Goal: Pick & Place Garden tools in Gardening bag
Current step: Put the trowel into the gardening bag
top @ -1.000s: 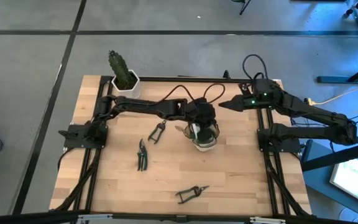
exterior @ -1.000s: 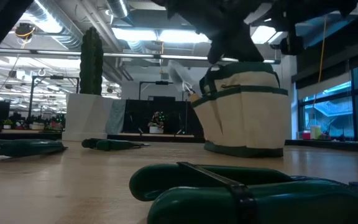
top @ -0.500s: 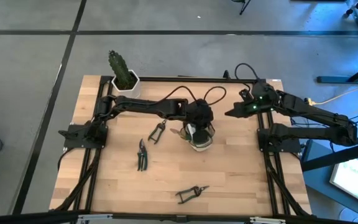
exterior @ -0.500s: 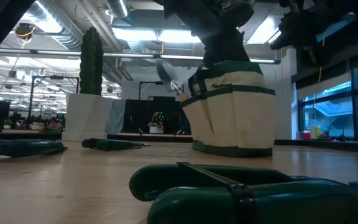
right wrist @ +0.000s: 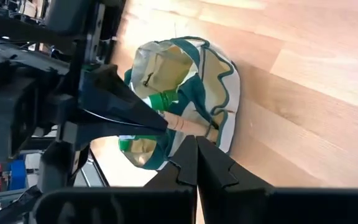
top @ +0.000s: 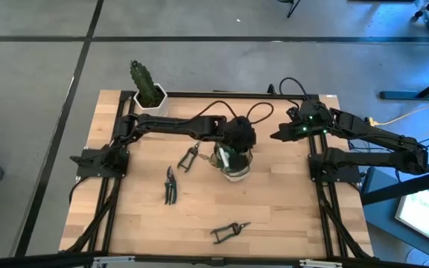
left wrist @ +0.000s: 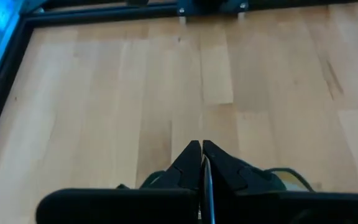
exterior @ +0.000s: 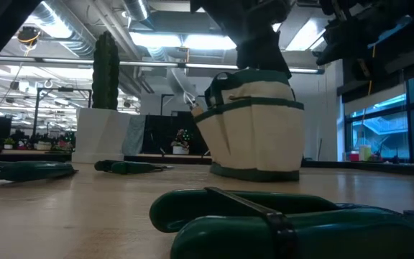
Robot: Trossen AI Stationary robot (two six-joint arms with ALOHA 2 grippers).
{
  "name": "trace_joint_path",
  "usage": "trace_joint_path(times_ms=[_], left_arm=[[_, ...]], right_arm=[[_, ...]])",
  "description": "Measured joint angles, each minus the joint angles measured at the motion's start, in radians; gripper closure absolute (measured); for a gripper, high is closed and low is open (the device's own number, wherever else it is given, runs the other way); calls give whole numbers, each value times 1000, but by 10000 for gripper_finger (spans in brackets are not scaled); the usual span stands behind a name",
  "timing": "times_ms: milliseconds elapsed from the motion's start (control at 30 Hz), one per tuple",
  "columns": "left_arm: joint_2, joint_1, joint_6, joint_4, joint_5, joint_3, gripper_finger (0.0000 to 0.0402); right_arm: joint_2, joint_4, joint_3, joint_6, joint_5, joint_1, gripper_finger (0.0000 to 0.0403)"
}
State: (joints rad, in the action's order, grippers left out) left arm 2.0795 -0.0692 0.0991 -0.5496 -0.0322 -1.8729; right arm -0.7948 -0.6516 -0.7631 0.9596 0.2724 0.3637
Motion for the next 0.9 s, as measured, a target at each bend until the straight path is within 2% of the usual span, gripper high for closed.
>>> trace_joint_path(times_ms=[333,900], left_arm=[[29,10,-1,65,34,-1,399],[82,17,4,29,50,0,399]], right_arm=[[0,4,0,-7,-10,0,403],[-1,0,0,-18,-8,-8,403]])
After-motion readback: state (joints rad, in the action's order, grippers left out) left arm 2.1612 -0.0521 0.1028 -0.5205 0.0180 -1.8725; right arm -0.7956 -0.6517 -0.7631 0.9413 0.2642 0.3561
